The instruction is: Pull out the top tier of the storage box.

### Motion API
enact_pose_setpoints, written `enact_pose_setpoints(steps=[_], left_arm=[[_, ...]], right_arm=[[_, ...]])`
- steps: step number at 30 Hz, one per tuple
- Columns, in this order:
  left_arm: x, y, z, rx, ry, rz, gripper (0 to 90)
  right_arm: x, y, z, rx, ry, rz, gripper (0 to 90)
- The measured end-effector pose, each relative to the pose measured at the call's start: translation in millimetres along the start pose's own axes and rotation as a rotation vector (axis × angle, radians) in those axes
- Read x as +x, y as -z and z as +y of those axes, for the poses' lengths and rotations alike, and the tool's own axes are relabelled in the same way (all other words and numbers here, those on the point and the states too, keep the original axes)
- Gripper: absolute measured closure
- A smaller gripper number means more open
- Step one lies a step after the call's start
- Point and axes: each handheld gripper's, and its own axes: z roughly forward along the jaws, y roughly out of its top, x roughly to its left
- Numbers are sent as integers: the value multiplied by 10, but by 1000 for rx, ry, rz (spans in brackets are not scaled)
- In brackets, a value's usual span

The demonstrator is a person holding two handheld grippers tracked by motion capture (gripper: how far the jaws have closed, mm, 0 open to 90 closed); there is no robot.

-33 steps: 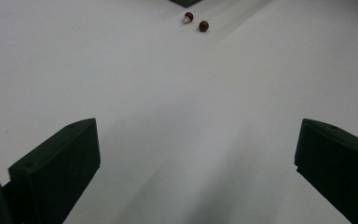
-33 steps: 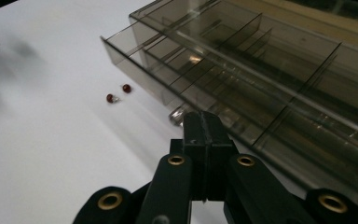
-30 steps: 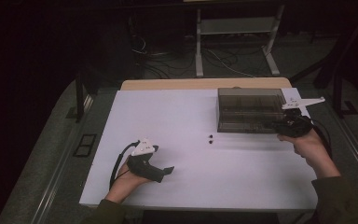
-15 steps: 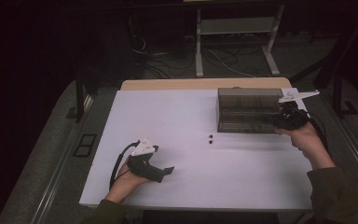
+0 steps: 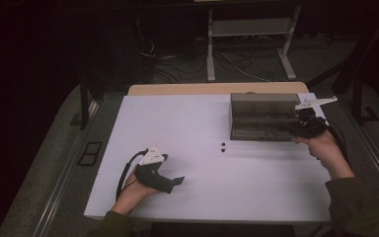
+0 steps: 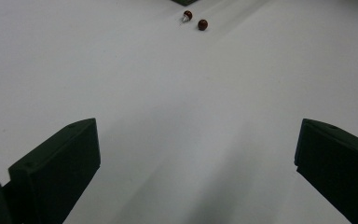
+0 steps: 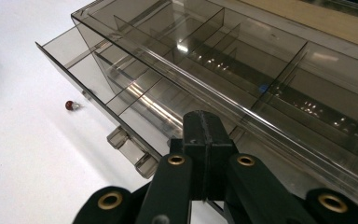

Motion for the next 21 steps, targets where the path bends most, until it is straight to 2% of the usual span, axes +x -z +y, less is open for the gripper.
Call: enact_pose_setpoints(steps=[21], left_arm=[[-3,4,-3,2,-2,-1,0]], right_arm=[[57,-61,-31,35,24,3,889]])
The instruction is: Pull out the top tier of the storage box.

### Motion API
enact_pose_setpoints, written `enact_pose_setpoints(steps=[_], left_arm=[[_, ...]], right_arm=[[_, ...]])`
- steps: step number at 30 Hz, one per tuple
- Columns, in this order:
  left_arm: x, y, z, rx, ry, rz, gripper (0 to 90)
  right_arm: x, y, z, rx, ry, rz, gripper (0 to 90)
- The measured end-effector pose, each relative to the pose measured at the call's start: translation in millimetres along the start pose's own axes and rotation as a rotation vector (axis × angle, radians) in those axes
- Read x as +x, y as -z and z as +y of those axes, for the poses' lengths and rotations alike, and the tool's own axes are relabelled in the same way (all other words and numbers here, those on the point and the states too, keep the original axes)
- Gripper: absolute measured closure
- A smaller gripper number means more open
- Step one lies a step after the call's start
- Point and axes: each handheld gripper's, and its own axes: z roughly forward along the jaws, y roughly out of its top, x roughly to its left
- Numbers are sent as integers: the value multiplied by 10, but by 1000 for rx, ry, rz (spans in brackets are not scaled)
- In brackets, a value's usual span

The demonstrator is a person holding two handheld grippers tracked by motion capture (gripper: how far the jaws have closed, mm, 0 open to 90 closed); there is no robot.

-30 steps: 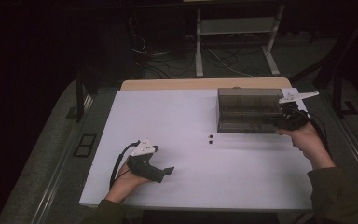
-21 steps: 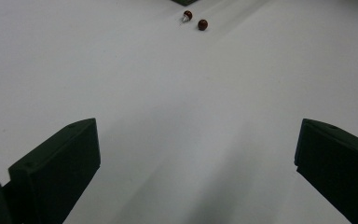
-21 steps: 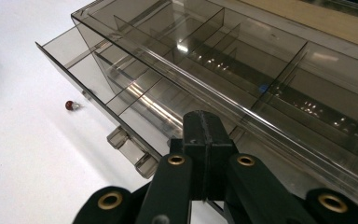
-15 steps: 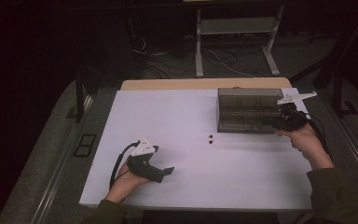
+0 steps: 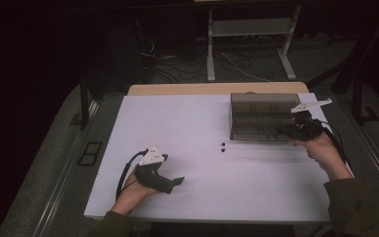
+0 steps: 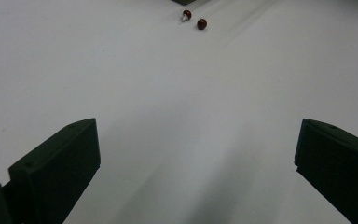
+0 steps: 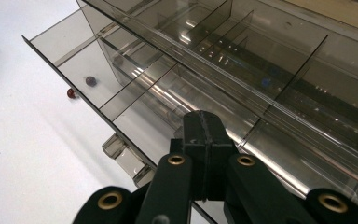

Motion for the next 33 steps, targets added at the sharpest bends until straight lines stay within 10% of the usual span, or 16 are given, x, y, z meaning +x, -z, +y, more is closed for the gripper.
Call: enact_pose_setpoints(steps=[33], left_arm=[[-1,8,-2,-3,-1,1,0]], right_arm=[[113,31,-94,26,27,20,889]])
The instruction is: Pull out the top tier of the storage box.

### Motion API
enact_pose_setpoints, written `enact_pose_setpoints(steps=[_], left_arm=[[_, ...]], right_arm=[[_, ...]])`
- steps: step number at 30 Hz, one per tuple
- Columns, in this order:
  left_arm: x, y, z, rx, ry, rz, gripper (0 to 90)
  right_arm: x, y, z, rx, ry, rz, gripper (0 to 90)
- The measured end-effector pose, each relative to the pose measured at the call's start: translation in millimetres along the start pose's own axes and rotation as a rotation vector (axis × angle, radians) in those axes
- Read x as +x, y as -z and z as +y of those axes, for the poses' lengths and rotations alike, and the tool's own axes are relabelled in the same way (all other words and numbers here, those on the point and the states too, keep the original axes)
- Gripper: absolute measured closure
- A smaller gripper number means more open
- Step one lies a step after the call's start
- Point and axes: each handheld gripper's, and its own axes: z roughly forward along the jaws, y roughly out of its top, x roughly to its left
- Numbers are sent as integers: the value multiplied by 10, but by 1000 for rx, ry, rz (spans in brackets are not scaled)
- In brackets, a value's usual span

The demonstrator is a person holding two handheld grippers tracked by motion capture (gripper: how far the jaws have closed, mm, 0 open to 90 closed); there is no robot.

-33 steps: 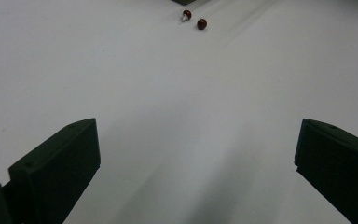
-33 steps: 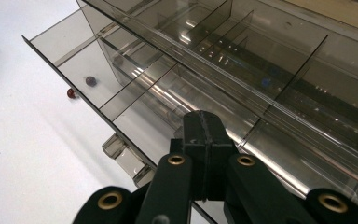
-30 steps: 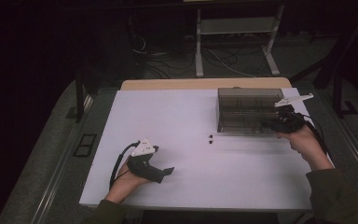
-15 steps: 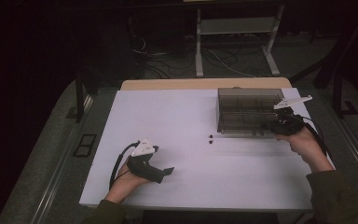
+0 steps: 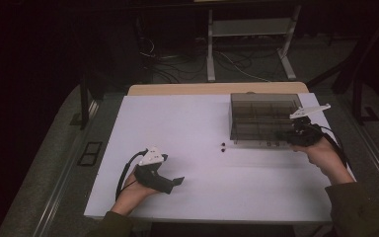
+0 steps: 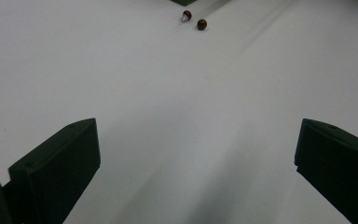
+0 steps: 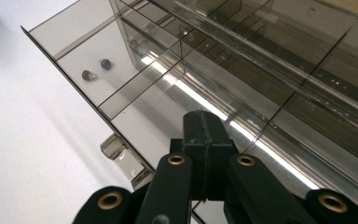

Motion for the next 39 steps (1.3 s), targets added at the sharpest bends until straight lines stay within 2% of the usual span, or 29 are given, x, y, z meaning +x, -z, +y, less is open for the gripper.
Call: enact_pose_setpoints(steps=[39], left_arm=[[1,13,-1,-1,0,0,0]], right_arm=[[121,56,-111,11,13,11,889]])
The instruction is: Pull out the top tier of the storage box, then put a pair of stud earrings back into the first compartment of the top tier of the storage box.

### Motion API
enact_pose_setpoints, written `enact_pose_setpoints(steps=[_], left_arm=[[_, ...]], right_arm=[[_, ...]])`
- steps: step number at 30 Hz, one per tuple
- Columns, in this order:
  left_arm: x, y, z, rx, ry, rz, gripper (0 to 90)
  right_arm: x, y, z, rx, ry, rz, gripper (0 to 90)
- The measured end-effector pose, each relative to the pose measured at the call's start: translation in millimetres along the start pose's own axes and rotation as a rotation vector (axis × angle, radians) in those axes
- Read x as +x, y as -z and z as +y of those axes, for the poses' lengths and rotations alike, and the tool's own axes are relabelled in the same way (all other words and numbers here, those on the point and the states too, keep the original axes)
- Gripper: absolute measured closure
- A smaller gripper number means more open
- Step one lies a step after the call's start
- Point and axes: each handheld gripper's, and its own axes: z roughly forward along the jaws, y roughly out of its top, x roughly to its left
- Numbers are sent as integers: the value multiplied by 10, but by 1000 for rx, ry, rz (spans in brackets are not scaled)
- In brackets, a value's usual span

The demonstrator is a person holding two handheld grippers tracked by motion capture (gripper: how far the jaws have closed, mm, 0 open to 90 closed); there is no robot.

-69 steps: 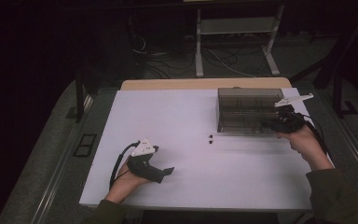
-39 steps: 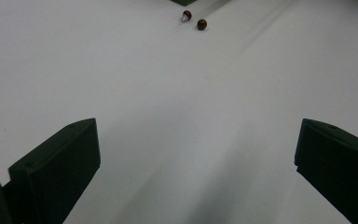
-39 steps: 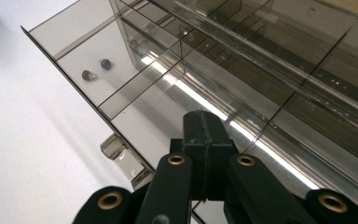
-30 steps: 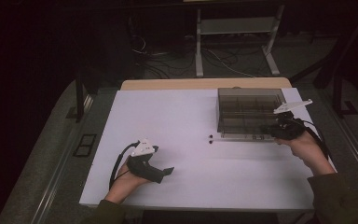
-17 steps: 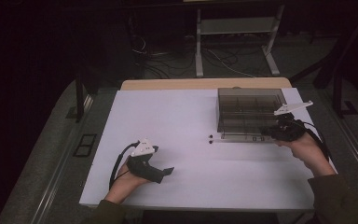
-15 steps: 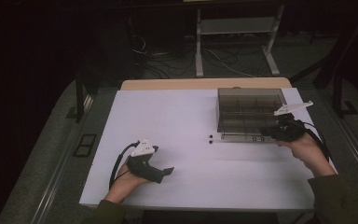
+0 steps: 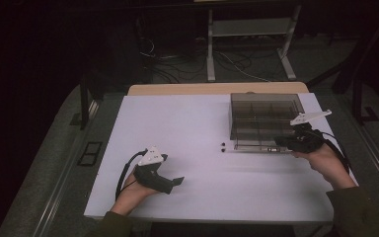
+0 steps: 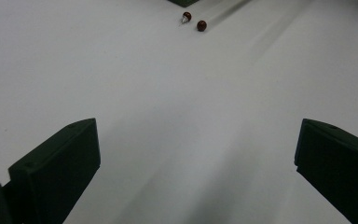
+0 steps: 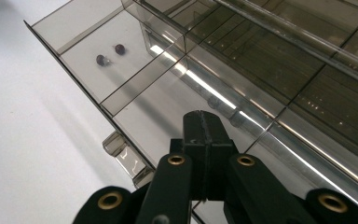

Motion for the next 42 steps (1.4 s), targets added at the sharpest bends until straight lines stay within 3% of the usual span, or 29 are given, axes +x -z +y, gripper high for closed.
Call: enact_pose_setpoints(steps=[4,12,17,23,31,42], left_arm=[[12,5,-10,-1,4,-3,0],[16,15,-13,-4,2,-7,0],[-8,14,7,-9,0,-4,0],[-16,-3,11,-3,-3,-4,0],[-11,1,0,-1,-1,-4,0],[-11,-22,3,1,0,-9,0]], right_arm=[[-5,7,3,-4,-10,9,871],[-4,139,33,-76,-31,33,853],[71,252,-9,-118,-33,64,712],[172,361,-57,-146,-16,91,603],[290,350,-159,-165,30,100,490],[384,352,-346,-182,75,100,434]])
